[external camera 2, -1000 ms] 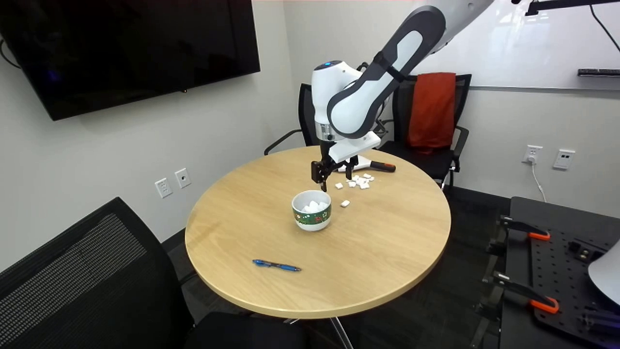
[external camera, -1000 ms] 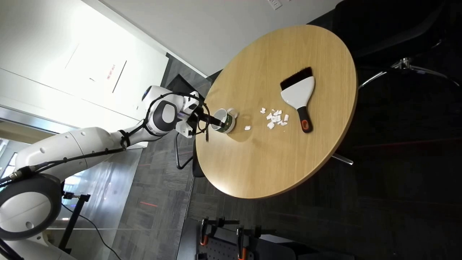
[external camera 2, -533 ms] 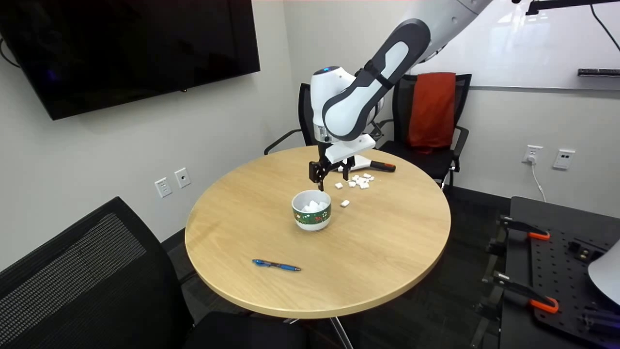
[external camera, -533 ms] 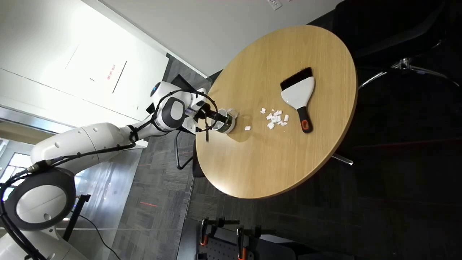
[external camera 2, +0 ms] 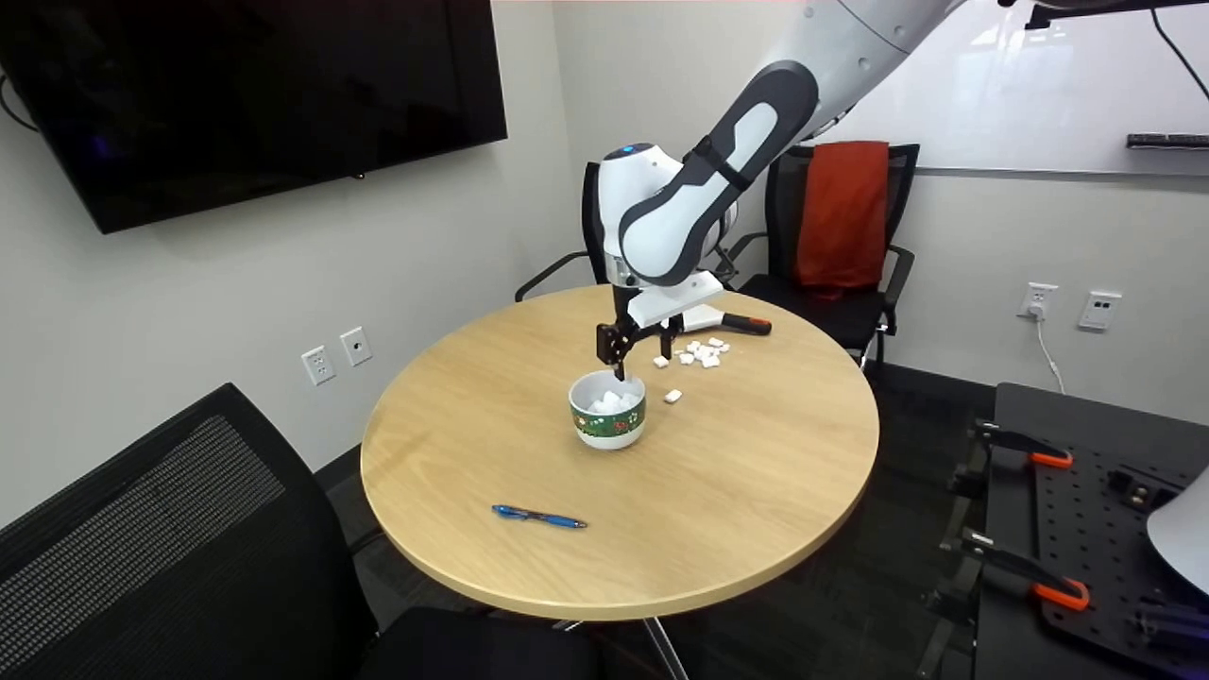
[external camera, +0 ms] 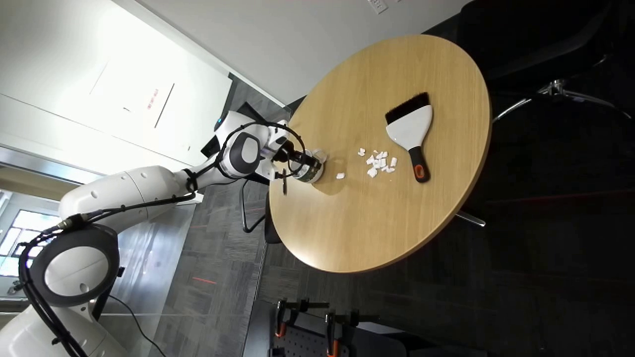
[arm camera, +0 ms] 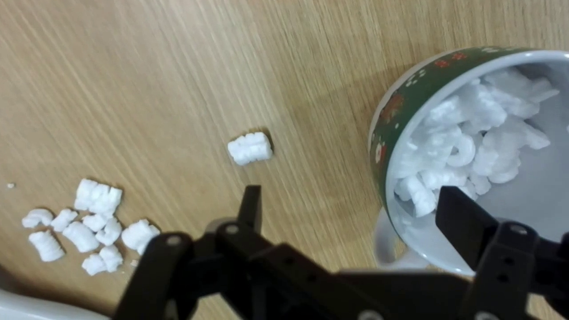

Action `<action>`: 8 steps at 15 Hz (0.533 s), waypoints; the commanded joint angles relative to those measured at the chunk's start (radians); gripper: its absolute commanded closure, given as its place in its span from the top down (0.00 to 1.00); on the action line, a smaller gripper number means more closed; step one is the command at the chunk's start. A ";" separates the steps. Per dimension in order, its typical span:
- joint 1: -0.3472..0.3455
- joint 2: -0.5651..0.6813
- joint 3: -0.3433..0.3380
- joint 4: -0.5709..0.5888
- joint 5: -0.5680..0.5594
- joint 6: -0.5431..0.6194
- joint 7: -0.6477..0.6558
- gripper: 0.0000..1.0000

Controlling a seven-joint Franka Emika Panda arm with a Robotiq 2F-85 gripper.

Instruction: Use the pen to stir the contents of the mug, pour the contents of the mug on the table, then sweep them

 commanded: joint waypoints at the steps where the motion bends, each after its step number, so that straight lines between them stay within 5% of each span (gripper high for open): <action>1: -0.017 0.028 0.017 0.043 0.035 -0.018 -0.049 1.00; 8: -0.011 0.062 0.021 0.066 0.031 -0.029 -0.060 1.00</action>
